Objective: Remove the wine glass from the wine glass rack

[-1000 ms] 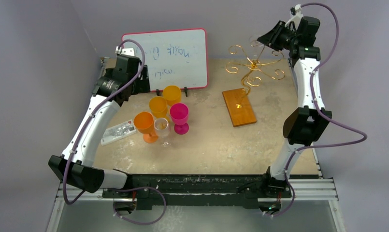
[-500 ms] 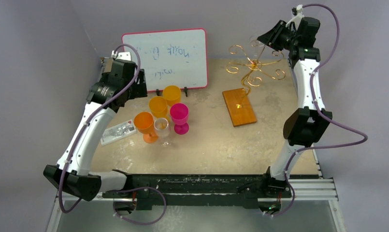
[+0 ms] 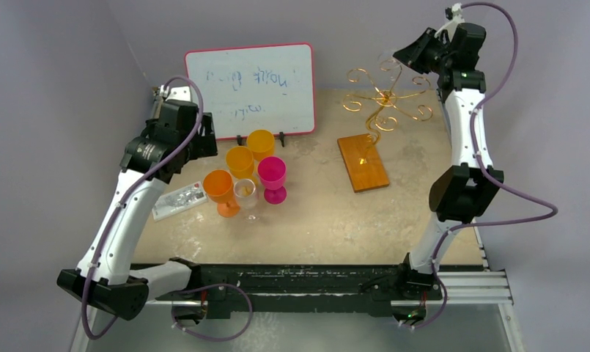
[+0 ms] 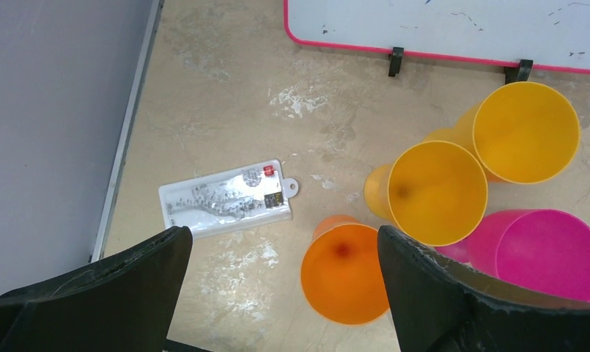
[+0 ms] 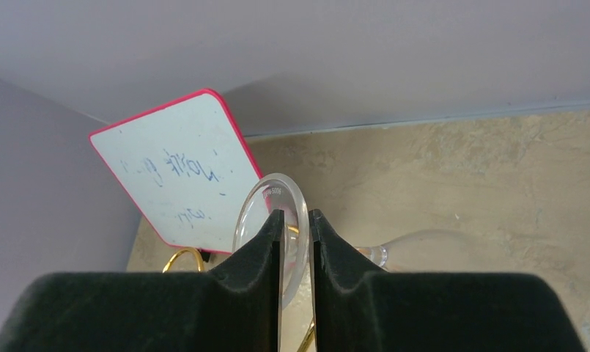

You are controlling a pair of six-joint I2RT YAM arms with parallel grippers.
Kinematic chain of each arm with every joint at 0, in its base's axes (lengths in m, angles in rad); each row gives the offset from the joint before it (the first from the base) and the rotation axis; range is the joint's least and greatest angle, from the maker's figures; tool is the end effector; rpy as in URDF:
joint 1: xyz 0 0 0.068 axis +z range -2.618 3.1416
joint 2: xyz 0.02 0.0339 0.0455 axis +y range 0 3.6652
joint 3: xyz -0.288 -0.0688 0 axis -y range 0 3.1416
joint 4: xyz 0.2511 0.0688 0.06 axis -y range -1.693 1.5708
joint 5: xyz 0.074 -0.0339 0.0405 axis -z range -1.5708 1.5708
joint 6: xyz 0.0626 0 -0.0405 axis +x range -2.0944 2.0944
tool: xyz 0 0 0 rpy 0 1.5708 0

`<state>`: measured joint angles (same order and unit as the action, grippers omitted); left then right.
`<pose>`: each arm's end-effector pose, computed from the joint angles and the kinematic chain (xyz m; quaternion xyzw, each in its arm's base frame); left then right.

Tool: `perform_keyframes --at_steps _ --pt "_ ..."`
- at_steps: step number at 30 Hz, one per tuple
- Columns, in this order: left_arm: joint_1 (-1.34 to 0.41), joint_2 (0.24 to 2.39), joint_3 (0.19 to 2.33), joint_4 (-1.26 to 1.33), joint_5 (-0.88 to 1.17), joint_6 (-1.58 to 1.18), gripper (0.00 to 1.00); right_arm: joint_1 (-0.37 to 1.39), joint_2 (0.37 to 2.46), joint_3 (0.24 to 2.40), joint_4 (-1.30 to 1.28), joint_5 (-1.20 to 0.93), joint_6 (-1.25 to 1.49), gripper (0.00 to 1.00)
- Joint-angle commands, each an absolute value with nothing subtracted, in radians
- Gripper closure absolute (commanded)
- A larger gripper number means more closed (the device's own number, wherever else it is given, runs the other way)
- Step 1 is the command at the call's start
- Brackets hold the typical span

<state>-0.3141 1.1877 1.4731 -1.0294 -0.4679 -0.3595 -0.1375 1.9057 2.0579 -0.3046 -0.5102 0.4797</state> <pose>0.2293 -0.0448 0.4209 -0.1133 0.8885 0.0712 0.4390 0.4805 -0.0356 0.4633 0.0665 0.7495 0.2960 0.5883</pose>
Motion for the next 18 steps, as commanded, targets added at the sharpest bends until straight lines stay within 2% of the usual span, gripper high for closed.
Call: perform_keyframes --at_steps 1,3,8,18 --pt "-0.306 1.149 1.463 -1.042 -0.486 -0.391 0.03 -0.127 1.881 2.094 -0.318 -0.435 0.465 0.84" --pt "-0.306 1.135 1.454 -1.047 -0.487 -0.398 0.03 -0.124 1.878 2.099 -0.318 -0.418 0.468 0.86" --pt "-0.305 1.096 1.425 -1.053 -0.488 -0.421 0.03 -0.124 1.86 2.065 -0.28 -0.486 0.517 1.0" --pt "-0.306 1.069 1.461 -1.074 -0.428 -0.423 0.03 -0.124 1.704 1.817 -0.049 -0.473 0.695 1.0"
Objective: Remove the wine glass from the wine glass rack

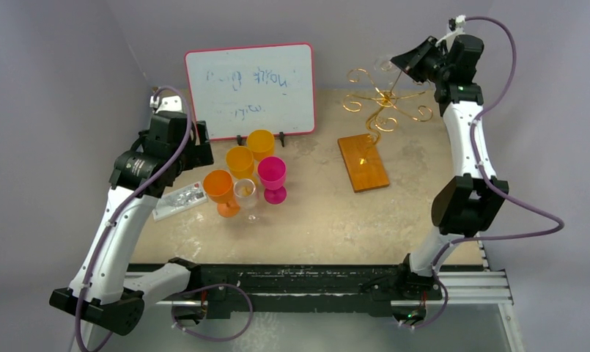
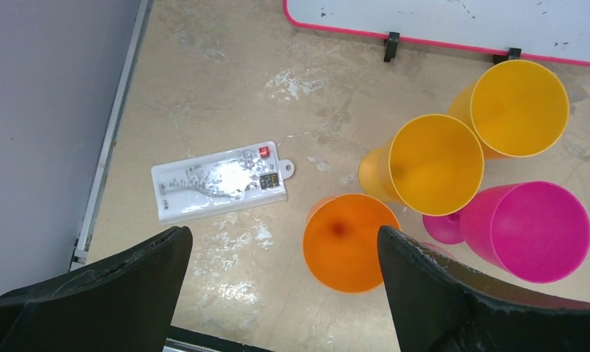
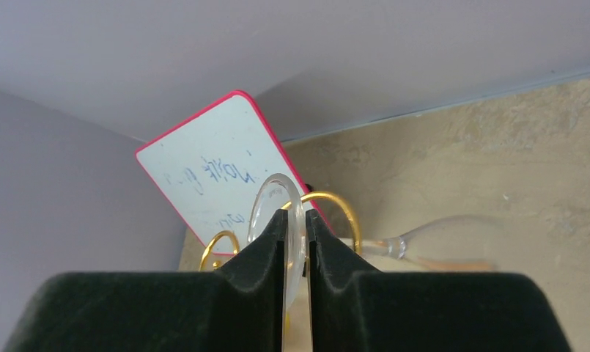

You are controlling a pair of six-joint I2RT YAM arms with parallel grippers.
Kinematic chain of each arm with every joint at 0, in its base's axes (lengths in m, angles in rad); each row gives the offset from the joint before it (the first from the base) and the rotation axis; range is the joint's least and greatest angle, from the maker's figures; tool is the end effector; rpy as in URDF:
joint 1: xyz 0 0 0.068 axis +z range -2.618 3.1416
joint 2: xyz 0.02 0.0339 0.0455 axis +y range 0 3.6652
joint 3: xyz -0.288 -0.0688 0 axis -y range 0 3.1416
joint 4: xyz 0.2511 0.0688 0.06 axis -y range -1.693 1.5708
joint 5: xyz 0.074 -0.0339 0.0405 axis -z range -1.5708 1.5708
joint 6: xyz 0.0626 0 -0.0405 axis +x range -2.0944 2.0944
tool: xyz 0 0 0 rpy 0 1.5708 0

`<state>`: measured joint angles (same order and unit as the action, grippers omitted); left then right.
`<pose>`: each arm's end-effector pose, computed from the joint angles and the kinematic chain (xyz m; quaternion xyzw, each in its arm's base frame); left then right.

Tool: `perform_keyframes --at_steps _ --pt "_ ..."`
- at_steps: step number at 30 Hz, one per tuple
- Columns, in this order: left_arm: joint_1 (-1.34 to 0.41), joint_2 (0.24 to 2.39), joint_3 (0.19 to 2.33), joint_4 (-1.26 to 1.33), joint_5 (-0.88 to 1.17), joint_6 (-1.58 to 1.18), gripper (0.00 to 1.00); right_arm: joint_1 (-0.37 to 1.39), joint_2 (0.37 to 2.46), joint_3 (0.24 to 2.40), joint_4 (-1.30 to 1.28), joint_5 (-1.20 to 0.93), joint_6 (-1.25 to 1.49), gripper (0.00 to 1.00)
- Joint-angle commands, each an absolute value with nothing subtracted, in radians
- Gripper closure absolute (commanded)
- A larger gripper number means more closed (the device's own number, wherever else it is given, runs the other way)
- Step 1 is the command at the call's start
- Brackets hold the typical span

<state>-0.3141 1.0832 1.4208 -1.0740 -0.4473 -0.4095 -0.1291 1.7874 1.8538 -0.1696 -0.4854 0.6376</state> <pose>0.1974 -0.0357 0.4201 -0.1323 0.8862 0.0498 0.4413 0.4571 -0.0299 0.4580 0.1204 0.7287 0.3362 0.5843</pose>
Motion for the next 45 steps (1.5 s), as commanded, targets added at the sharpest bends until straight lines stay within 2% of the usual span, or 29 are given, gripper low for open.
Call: perform_keyframes --at_steps 1,9,24,31,45 --pt "-0.307 1.068 1.463 -1.076 -0.427 -0.423 0.03 -0.124 1.692 1.81 -0.042 -0.473 0.698 1.0" --pt "-0.306 1.051 1.454 -1.077 -0.42 -0.432 0.03 -0.126 1.581 1.668 0.008 -0.372 0.709 1.0" --pt "-0.306 0.988 1.44 -1.12 -0.44 -0.457 0.03 -0.137 1.555 1.668 -0.037 -0.189 0.73 1.0" --pt "-0.306 0.922 1.41 -1.17 -0.452 -0.497 0.03 -0.176 1.512 1.547 0.089 -0.383 0.85 1.0" --pt "-0.306 0.864 1.381 -1.192 -0.379 -0.57 0.03 -0.176 1.526 1.619 0.027 -0.6 0.776 1.0"
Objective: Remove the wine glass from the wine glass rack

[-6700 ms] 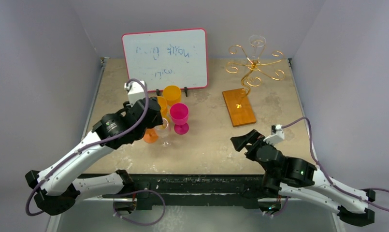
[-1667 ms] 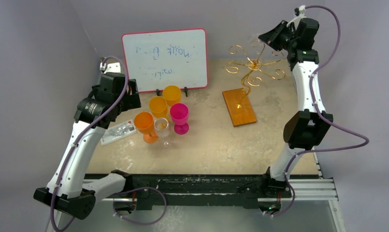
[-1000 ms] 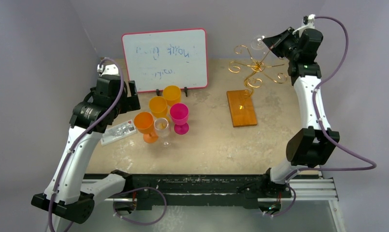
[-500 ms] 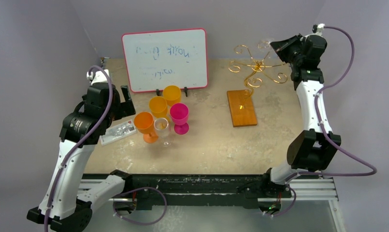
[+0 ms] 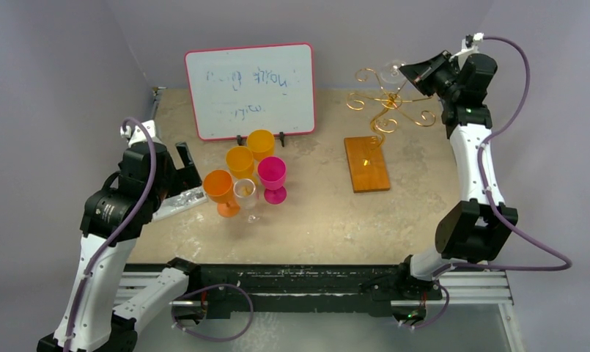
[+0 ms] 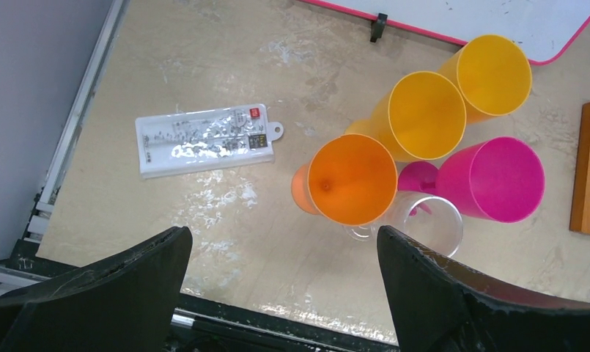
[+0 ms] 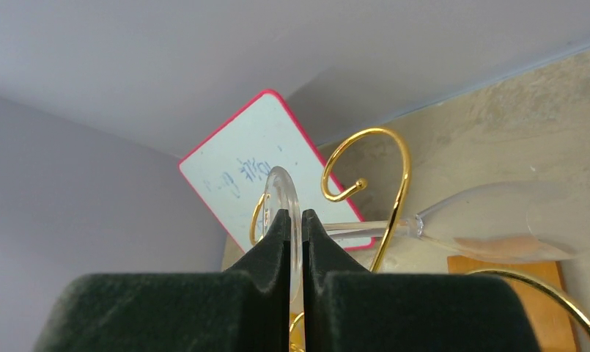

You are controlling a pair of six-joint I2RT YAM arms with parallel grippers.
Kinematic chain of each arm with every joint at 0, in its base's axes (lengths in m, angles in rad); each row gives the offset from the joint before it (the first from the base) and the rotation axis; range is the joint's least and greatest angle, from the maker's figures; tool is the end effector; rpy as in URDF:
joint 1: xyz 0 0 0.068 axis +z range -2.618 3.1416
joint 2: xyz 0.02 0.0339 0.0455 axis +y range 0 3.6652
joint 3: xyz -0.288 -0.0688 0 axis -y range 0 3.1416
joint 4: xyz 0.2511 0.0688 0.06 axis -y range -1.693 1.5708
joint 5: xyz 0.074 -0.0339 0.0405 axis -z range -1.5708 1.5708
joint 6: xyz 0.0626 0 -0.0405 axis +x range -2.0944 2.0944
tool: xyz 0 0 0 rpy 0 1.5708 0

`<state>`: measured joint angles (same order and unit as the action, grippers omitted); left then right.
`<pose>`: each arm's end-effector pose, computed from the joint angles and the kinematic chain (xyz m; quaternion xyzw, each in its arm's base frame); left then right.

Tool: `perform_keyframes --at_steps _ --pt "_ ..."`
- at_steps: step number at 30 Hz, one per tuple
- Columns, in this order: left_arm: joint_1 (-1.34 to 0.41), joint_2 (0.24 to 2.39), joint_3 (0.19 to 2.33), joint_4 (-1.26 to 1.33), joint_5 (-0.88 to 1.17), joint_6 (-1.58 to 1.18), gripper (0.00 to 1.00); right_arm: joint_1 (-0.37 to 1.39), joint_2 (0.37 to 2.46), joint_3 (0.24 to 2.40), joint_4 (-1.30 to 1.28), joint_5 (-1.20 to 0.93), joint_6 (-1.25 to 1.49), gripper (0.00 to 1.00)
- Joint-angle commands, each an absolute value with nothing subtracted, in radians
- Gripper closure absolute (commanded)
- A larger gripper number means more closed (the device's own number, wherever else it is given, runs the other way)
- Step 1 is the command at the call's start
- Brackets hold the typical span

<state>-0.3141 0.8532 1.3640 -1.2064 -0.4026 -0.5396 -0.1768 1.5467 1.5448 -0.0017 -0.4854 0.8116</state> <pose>0.1230 -0.0142 0.4212 -0.1840 0.8723 -0.0070 0.4529 0.3926 -0.0405 0.4605 0.1768 0.6858 0.3756 0.5978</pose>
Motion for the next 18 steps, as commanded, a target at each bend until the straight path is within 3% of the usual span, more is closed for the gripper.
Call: perform_keyframes --at_steps 1,18 --pt "-0.306 0.865 1.379 -1.193 -0.37 -0.575 0.03 -0.176 1.537 1.632 0.012 -0.62 0.768 1.0" --pt "-0.306 0.868 1.36 -1.189 -0.329 -0.588 0.03 -0.099 1.73 1.888 -0.121 -0.545 0.678 1.0"
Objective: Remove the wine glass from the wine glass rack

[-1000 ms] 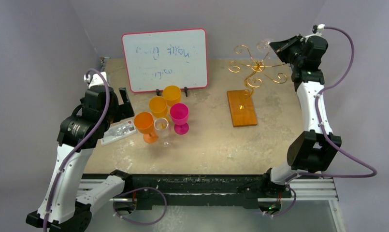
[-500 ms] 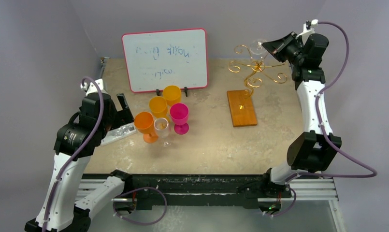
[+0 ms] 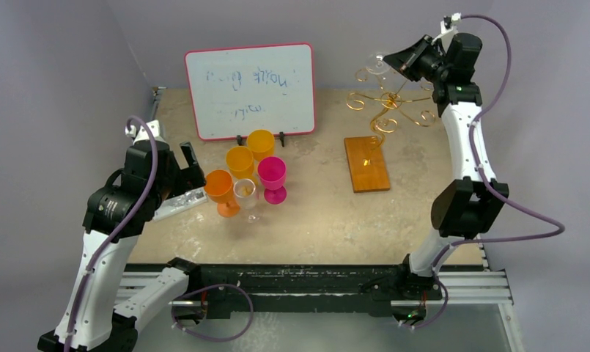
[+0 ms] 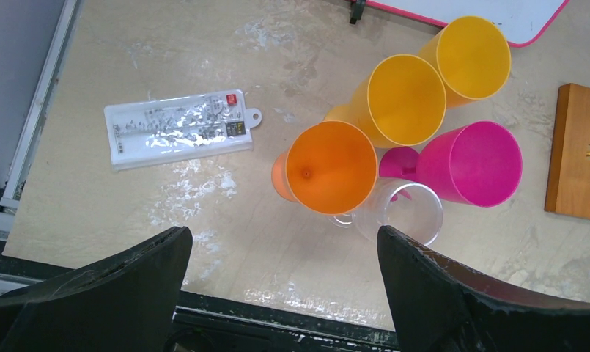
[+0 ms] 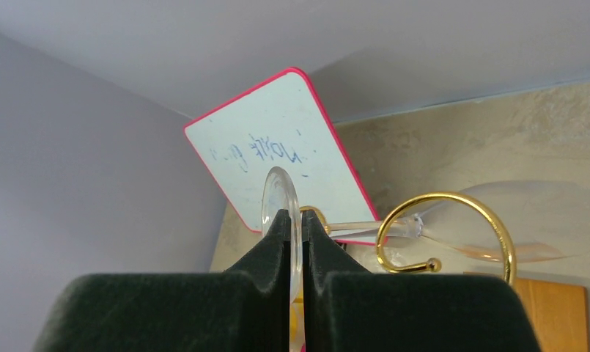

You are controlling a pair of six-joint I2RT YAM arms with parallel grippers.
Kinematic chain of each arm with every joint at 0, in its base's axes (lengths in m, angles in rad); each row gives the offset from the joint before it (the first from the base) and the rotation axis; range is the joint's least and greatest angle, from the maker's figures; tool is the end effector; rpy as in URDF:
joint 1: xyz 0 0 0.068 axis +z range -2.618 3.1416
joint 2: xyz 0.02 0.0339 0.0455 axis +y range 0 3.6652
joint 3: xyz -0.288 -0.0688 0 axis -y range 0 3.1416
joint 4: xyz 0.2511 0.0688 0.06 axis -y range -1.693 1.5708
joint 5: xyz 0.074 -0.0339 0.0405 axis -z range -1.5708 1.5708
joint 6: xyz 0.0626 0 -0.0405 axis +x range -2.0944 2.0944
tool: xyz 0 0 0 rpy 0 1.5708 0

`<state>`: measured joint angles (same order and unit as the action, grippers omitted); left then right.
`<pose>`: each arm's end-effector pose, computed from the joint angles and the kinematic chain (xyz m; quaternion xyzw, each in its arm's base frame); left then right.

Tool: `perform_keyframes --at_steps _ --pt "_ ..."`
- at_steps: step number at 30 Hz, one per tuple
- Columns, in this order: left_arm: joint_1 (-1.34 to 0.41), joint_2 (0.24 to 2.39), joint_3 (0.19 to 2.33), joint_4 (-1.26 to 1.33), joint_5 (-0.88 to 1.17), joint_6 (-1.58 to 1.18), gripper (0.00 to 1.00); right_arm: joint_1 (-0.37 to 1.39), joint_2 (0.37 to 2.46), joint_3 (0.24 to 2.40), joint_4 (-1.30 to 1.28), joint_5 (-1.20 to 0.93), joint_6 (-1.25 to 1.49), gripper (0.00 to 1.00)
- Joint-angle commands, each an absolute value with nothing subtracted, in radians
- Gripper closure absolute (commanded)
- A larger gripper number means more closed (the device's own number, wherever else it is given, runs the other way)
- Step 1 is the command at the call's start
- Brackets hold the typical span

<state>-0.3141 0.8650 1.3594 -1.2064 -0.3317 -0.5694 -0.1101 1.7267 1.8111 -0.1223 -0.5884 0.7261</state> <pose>0.1267 -0.0197 0.4176 -0.1823 0.8807 -0.0399 0.4354 0.4370 -0.0134 0.4742 0.0961 0.7117 0.4003 0.5692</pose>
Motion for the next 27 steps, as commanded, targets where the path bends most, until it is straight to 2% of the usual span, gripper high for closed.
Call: perform_keyframes --at_steps 1,14,22,27 --pt "-0.306 0.873 1.36 -1.19 -0.33 -0.586 0.03 -0.098 1.734 1.894 -0.116 -0.533 0.675 1.0" --pt "-0.306 0.924 1.382 -1.099 -0.392 -0.583 0.03 -0.097 1.703 1.919 -0.029 -0.235 0.6 1.0" --pt "-0.305 0.964 1.405 -1.036 -0.372 -0.585 0.03 -0.097 1.51 1.755 0.059 0.063 0.451 1.0" --pt "-0.306 0.973 1.407 -1.03 -0.331 -0.589 0.03 -0.097 1.426 1.699 0.004 0.11 0.413 1.0"
